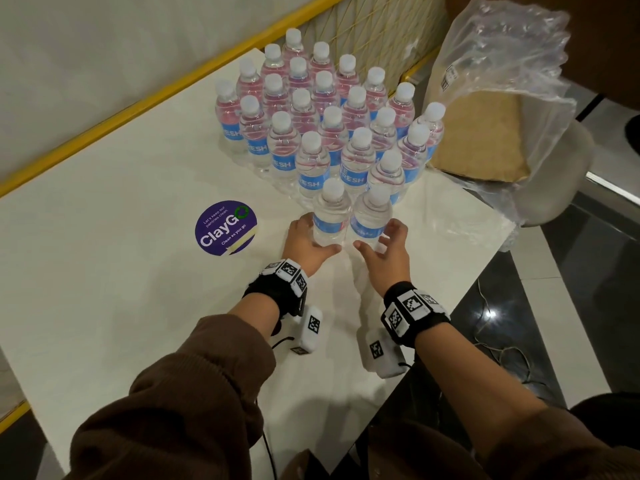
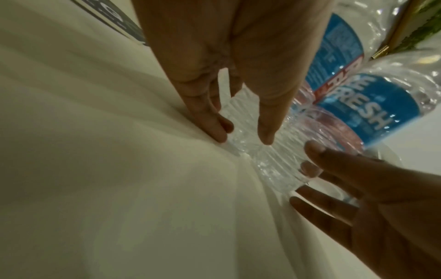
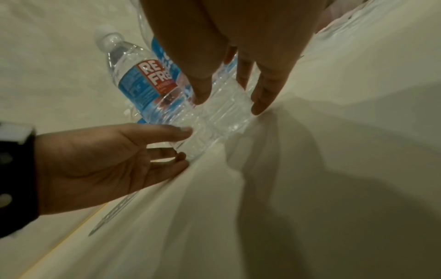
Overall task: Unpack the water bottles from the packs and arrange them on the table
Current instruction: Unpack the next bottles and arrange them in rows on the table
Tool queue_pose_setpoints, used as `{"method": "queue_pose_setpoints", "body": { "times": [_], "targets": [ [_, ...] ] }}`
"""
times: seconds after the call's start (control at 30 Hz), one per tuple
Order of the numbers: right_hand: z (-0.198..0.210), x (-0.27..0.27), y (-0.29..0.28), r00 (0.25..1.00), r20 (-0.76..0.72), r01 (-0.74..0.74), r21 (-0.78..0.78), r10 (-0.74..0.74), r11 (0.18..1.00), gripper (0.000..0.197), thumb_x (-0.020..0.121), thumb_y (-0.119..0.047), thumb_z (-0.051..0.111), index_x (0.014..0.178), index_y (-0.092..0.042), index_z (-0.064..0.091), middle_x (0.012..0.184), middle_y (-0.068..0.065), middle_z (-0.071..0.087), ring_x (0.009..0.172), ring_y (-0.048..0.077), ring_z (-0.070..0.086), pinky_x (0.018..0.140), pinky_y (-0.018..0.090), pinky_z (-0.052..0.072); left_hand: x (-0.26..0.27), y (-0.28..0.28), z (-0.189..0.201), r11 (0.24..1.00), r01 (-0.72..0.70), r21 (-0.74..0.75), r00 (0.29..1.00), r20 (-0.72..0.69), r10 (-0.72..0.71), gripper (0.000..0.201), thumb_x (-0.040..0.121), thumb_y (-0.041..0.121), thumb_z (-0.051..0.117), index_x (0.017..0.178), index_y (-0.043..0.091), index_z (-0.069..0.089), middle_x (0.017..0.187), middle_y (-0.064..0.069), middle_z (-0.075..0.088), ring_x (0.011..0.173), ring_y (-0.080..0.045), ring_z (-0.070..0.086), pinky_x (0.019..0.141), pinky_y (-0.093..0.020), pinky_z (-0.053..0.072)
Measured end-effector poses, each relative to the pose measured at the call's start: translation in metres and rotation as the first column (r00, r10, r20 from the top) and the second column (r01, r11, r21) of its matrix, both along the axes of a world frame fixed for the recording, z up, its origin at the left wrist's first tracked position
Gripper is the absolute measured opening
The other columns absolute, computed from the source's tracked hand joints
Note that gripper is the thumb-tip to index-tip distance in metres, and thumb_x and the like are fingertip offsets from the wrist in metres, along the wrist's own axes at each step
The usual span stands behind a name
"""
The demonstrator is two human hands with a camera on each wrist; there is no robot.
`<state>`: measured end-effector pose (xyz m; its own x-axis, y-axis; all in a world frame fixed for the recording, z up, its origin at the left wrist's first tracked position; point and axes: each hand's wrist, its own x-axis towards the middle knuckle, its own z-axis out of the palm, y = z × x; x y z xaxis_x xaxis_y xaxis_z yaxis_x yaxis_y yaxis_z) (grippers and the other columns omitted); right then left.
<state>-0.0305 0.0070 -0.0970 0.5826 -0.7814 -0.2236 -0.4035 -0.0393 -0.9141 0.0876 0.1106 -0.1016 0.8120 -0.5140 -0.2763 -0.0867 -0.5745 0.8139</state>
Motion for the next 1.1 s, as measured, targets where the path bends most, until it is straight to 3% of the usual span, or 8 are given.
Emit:
{"method": "queue_pose_setpoints", "body": {
  "times": [0.07, 0.13, 0.27, 0.43, 0.6, 0.73, 0.93, 1.1],
  "targets": [
    [-0.001, -0.004, -0.001, 0.999, -0.001, -0.033, -0.002, 0.033, 0.999, 0.060, 0.088, -0.019, 0.063, 0.137, -0.016, 0.029, 0.139, -0.002, 0.043, 0.129, 0.021, 0.044, 0.098, 0.026, 0.041, 0.001, 0.003, -0.001, 0.999, -0.007, -0.037, 0.998, -0.056, 0.005, 0.074, 0.075, 0.016, 0.078, 0.138, 0.013, 0.041, 0.133, -0.007, 0.049, 0.100, -0.022, 0.061, 0.085, -0.024, 0.047],
    [-0.002, -0.004, 0.001, 0.999, 0.006, -0.038, 0.026, 0.038, 0.999, 0.062, 0.088, -0.019, 0.063, 0.140, -0.017, 0.028, 0.143, 0.001, 0.039, 0.130, 0.020, 0.041, 0.103, 0.031, 0.041, 0.002, 0.004, 0.000, 0.999, -0.013, -0.051, 0.998, -0.068, 0.010, 0.069, 0.076, 0.014, 0.077, 0.136, 0.014, 0.044, 0.129, -0.005, 0.054, 0.091, -0.018, 0.059, 0.079, -0.021, 0.045],
    [-0.002, 0.001, 0.006, 0.999, 0.005, 0.047, 0.044, -0.048, 0.998, 0.075, 0.077, -0.025, 0.075, 0.138, -0.016, 0.033, 0.133, 0.005, 0.039, 0.117, 0.017, 0.047, 0.094, 0.027, 0.044, 0.002, -0.005, 0.000, 0.995, -0.092, -0.043, 0.994, -0.054, 0.090, 0.066, 0.067, 0.021, 0.083, 0.123, 0.011, 0.050, 0.118, -0.010, 0.058, 0.099, -0.025, 0.061, 0.084, -0.029, 0.048],
    [-0.002, -0.002, 0.002, 0.998, -0.021, 0.053, 0.037, -0.052, 0.998, 0.064, 0.081, -0.024, 0.072, 0.134, -0.016, 0.039, 0.125, 0.005, 0.046, 0.102, 0.013, 0.048, 0.082, 0.020, 0.039, 0.001, -0.014, -0.002, 0.990, -0.128, -0.057, 0.988, -0.091, 0.123, 0.069, 0.068, 0.026, 0.082, 0.126, 0.011, 0.049, 0.121, -0.010, 0.058, 0.104, -0.024, 0.061, 0.091, -0.033, 0.049],
    [-0.005, -0.003, 0.003, 0.999, -0.037, 0.031, 0.038, -0.029, 0.999, 0.065, 0.081, -0.022, 0.072, 0.137, -0.013, 0.041, 0.129, 0.004, 0.045, 0.112, 0.016, 0.050, 0.086, 0.021, 0.041, 0.003, -0.013, -0.004, 0.981, -0.169, -0.097, 0.981, -0.115, 0.158, 0.061, 0.075, 0.025, 0.078, 0.127, 0.009, 0.049, 0.124, -0.008, 0.059, 0.100, -0.026, 0.064, 0.093, -0.035, 0.049],
    [-0.005, -0.004, 0.002, 0.997, -0.072, -0.006, 0.013, 0.007, 1.000, 0.058, 0.084, -0.019, 0.068, 0.137, -0.014, 0.043, 0.128, 0.009, 0.044, 0.107, 0.013, 0.049, 0.087, 0.018, 0.039, 0.007, -0.017, -0.003, 0.985, -0.157, -0.067, 0.984, -0.101, 0.150, 0.054, 0.077, 0.028, 0.076, 0.122, 0.007, 0.055, 0.121, -0.009, 0.061, 0.103, -0.027, 0.063, 0.092, -0.033, 0.049],
    [-0.005, -0.002, 0.002, 0.996, -0.084, 0.028, 0.019, -0.026, 0.999, 0.061, 0.083, -0.024, 0.070, 0.136, -0.015, 0.043, 0.129, 0.009, 0.046, 0.118, 0.018, 0.050, 0.089, 0.018, 0.039, 0.011, -0.023, -0.002, 0.982, -0.182, -0.040, 0.980, -0.088, 0.178, 0.060, 0.075, 0.030, 0.077, 0.125, 0.008, 0.053, 0.120, -0.009, 0.061, 0.106, -0.024, 0.060, 0.085, -0.025, 0.042],
    [-0.006, -0.001, 0.001, 0.996, -0.089, 0.025, 0.017, -0.024, 1.000, 0.060, 0.083, -0.024, 0.069, 0.136, -0.016, 0.044, 0.125, 0.009, 0.046, 0.116, 0.017, 0.050, 0.088, 0.018, 0.038, 0.014, -0.028, -0.004, 0.989, -0.146, 0.011, 0.988, -0.050, 0.146, 0.066, 0.074, 0.037, 0.077, 0.129, 0.010, 0.052, 0.123, -0.009, 0.058, 0.112, -0.023, 0.057, 0.090, -0.026, 0.040]
  ]
}}
